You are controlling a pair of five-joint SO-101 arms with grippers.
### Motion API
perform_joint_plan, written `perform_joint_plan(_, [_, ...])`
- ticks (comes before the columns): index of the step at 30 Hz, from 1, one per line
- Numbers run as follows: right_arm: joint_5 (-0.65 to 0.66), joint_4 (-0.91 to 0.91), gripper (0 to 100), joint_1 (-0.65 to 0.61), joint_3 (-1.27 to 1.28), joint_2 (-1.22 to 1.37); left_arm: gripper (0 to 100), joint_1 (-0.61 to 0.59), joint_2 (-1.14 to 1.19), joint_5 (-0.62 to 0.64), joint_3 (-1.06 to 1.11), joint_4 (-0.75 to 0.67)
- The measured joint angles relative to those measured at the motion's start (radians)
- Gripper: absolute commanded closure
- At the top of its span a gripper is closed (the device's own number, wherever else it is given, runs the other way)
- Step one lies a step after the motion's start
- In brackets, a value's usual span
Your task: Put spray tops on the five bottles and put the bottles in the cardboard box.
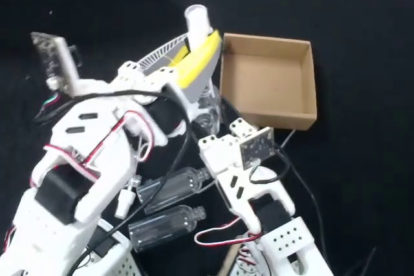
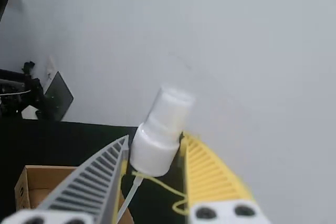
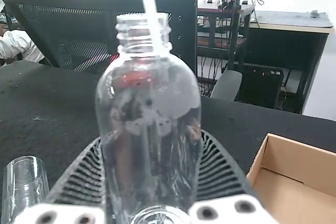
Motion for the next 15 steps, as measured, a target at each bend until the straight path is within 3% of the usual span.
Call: perform_joint_plan(15, [0.000, 0.000, 98.7, 0.000, 0.000, 0.000, 97, -0.068, 0.011, -0.048, -0.044, -0.066])
